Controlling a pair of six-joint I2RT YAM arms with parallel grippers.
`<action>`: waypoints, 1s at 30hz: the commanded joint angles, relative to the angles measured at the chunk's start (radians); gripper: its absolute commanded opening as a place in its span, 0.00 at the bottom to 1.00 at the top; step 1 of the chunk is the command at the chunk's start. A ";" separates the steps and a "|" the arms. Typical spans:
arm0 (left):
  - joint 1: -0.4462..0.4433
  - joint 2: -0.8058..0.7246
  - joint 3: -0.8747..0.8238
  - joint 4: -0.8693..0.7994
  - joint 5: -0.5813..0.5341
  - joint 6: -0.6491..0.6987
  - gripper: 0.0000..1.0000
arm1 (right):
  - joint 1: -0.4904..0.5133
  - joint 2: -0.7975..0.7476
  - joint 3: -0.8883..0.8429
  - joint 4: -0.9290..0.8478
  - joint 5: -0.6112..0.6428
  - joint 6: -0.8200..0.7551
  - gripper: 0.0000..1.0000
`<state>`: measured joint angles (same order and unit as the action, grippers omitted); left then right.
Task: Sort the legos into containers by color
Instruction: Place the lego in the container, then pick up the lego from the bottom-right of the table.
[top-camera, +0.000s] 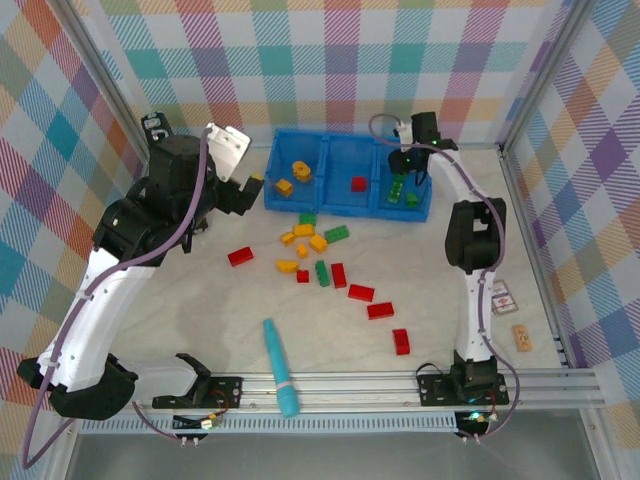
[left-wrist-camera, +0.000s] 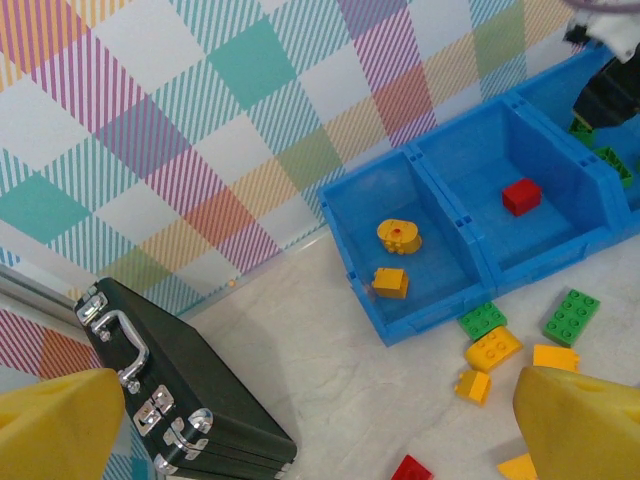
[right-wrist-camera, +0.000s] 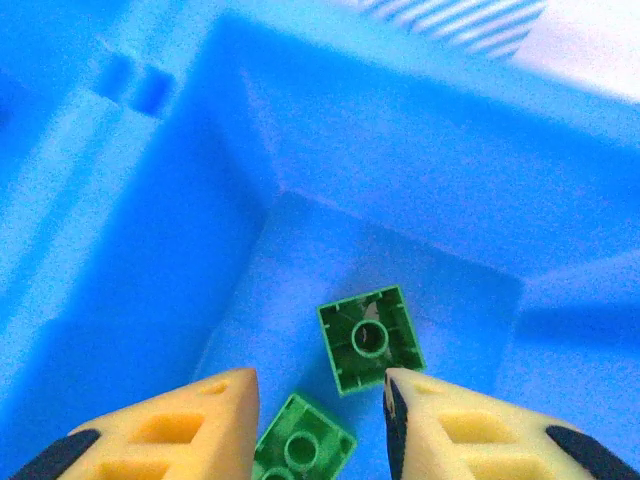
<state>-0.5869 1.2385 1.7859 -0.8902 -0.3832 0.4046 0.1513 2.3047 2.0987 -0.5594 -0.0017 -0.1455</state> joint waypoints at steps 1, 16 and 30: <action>-0.007 -0.027 0.001 0.002 0.011 -0.015 1.00 | 0.007 -0.129 -0.031 -0.039 -0.017 0.039 0.38; -0.007 -0.070 -0.041 0.008 0.016 -0.024 1.00 | 0.097 -0.763 -0.713 -0.224 -0.063 0.342 0.45; -0.007 -0.063 -0.048 0.003 0.084 -0.042 1.00 | 0.396 -1.588 -1.391 -0.455 0.002 0.897 0.43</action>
<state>-0.5869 1.1809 1.7386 -0.8879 -0.3264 0.3813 0.4984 0.8001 0.7677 -0.9459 -0.0151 0.5694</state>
